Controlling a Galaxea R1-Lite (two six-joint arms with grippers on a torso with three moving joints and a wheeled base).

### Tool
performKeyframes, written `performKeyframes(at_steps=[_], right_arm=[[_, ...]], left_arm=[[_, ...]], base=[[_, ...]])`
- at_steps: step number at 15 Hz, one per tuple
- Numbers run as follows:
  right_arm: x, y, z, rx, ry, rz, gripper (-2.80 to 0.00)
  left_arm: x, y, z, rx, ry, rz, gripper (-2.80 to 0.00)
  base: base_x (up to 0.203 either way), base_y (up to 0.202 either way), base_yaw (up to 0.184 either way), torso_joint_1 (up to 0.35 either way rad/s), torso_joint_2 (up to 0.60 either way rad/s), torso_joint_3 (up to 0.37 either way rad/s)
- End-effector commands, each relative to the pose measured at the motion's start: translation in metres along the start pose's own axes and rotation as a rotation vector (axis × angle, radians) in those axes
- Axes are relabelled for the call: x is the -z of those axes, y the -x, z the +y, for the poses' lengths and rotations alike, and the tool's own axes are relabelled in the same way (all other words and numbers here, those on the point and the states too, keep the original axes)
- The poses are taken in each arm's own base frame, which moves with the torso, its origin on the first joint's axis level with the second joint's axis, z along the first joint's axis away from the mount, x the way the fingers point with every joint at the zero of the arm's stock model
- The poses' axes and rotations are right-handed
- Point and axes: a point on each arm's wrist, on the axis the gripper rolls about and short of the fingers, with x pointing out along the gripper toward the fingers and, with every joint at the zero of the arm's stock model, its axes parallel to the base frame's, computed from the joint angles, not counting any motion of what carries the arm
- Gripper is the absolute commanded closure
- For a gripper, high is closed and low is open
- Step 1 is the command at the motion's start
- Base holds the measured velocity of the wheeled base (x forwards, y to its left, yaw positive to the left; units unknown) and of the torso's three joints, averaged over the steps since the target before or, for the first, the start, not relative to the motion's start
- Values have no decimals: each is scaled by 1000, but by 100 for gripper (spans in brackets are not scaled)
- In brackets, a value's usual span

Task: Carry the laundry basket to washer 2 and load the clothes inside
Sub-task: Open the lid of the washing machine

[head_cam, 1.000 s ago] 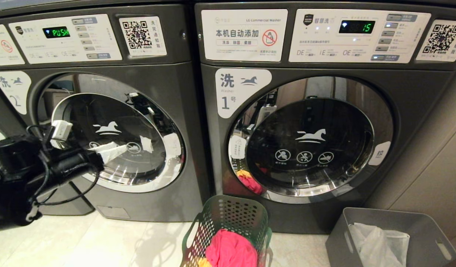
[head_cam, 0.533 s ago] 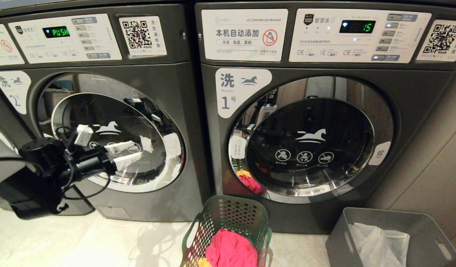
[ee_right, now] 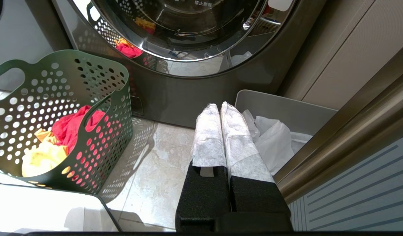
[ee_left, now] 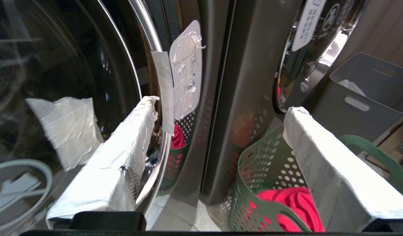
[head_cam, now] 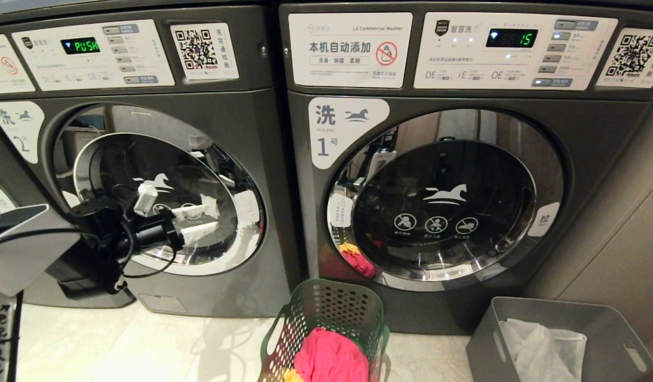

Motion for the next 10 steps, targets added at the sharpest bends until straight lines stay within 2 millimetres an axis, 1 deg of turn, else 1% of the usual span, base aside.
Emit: performKeyframes(at_steps=[1,3,5,8,10], right_arm=[[0,0,0,-1,1,1,0],[0,0,0,-1,1,1,0],[0,0,0,-1,1,1,0],[0,0,0,-1,1,1,0],[0,0,0,-1,1,1,0]], left_arm=[[10,-10,4,4,-3,-3,-280],[13,-23,8,-13,-3,-8,-280],[19,-28,12,-47,12,0,-280],[24,-38,8,-65,27,7,-280],[24,-47,9,-82,14,-2,-280]], base=[[0,0,0,0,0,0],[0,0,0,0,0,0],[0,0,0,0,0,0],[0,0,0,0,0,0],[0,0,0,0,0,0]])
